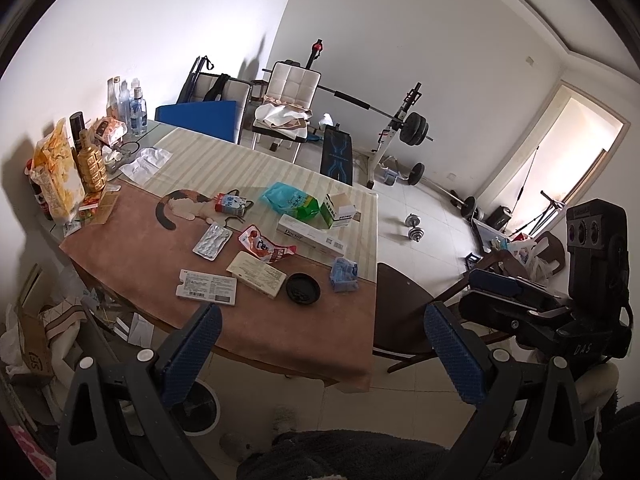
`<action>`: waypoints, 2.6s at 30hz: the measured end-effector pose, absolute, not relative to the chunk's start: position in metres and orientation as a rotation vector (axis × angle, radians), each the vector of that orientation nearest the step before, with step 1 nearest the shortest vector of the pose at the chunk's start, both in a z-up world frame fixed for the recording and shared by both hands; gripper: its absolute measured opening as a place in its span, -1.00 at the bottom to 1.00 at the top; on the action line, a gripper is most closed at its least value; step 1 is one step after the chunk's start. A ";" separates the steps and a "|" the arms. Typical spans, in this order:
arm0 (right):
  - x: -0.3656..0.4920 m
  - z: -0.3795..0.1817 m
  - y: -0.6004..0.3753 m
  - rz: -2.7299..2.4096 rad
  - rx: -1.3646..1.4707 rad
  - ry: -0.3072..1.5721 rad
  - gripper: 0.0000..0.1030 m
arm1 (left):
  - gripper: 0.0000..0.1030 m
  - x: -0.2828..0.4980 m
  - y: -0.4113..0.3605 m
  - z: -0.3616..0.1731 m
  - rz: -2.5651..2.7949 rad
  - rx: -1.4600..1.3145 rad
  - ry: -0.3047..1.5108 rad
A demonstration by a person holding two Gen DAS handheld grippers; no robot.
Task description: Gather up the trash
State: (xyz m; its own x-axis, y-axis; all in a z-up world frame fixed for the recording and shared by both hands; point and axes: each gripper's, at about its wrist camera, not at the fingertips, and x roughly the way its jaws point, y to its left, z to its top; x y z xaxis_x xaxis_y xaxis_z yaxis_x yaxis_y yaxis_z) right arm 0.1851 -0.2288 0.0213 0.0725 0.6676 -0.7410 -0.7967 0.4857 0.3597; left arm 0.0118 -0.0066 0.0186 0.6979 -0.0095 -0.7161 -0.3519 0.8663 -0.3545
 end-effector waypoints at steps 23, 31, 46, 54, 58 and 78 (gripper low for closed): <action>0.183 0.021 -0.235 1.110 -0.147 1.009 1.00 | 1.00 0.011 -0.020 0.017 0.196 -0.488 0.778; 0.183 0.021 -0.234 1.112 -0.148 1.012 1.00 | 1.00 0.012 -0.021 0.017 0.197 -0.489 0.777; 0.181 0.023 -0.235 1.112 -0.147 1.014 1.00 | 1.00 0.012 -0.025 0.017 0.190 -0.487 0.777; 0.181 0.022 -0.236 1.112 -0.144 1.013 1.00 | 1.00 0.013 -0.029 0.018 0.185 -0.484 0.779; 0.181 0.023 -0.235 1.103 -0.135 1.011 1.00 | 1.00 0.014 -0.029 0.018 0.215 -0.480 0.783; 0.332 -0.166 -0.110 0.694 -0.453 1.169 1.00 | 1.00 0.127 0.099 -0.199 0.909 -0.686 1.165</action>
